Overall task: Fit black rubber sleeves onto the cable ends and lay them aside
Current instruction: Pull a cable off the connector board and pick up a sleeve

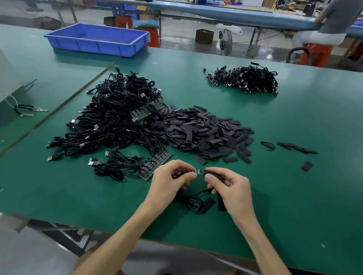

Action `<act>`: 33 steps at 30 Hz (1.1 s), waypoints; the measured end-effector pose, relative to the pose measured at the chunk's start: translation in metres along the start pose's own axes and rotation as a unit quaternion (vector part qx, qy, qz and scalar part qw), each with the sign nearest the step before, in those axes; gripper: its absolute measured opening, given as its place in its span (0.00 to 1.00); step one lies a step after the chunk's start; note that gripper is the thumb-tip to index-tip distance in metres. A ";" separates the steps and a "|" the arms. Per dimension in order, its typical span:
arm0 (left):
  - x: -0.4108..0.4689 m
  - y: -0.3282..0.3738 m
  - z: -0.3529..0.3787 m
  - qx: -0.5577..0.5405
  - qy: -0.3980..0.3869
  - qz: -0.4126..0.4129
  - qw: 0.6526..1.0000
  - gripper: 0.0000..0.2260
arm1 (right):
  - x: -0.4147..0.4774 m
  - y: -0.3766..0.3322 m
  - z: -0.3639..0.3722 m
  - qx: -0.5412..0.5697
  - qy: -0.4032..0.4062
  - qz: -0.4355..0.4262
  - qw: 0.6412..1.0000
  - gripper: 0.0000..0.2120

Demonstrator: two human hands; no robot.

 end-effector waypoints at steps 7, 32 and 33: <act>0.000 0.000 0.000 -0.001 -0.005 0.002 1.000 0.05 | -0.001 -0.003 0.004 -0.001 -0.012 -0.004 1.000 0.07; -0.002 0.003 0.000 -0.008 -0.011 -0.002 1.000 0.05 | -0.002 0.001 0.007 0.007 -0.064 0.010 0.998 0.09; -0.002 0.003 0.000 -0.008 -0.010 -0.003 1.000 0.05 | -0.002 0.001 0.007 0.007 -0.065 0.010 0.998 0.09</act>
Point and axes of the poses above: each hand's wrist, its own x-axis towards the middle knuckle, its own z-axis out of the palm, y = z × x, the point moved 5 cm from there along x, towards the middle knuckle, and after that the axes turned 9 degrees about x, right-handed, at the moved point
